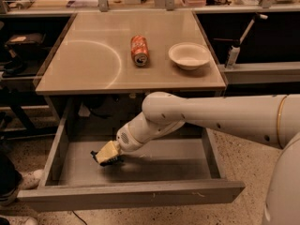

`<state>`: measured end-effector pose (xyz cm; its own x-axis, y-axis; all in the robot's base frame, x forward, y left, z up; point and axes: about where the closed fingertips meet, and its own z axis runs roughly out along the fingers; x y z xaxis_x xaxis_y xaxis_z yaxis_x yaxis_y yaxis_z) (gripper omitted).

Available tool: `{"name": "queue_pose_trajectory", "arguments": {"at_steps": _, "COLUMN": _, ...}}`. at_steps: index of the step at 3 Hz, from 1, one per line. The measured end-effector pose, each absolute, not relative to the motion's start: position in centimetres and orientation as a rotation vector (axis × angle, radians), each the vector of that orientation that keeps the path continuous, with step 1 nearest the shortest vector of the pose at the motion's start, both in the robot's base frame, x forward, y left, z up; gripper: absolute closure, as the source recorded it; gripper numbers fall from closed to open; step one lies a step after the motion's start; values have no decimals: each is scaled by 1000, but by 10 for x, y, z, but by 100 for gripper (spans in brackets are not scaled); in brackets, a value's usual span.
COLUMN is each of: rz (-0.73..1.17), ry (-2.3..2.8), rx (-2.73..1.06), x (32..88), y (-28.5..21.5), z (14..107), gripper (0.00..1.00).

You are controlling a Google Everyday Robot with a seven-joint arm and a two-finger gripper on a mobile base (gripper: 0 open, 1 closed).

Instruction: Place rxbar blueberry into top drawer

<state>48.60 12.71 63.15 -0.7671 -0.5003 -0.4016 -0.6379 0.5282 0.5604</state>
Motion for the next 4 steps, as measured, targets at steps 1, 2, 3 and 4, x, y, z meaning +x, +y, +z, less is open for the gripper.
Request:
{"name": "queue_pose_trajectory", "arguments": {"at_steps": 1, "rz": 1063, "ry": 2575, "rx": -970, "x": 486, "y": 127, "z": 631, "gripper": 34}}
{"name": "queue_pose_trajectory", "arguments": {"at_steps": 2, "rz": 1063, "ry": 2575, "rx": -971, "x": 486, "y": 127, "z": 631, "gripper": 11}}
{"name": "queue_pose_trajectory", "arguments": {"at_steps": 3, "rz": 1063, "ry": 2575, "rx": -971, "x": 486, "y": 127, "z": 631, "gripper": 0}}
{"name": "queue_pose_trajectory", "arguments": {"at_steps": 4, "rz": 1063, "ry": 2575, "rx": -971, "x": 486, "y": 127, "z": 631, "gripper": 0}}
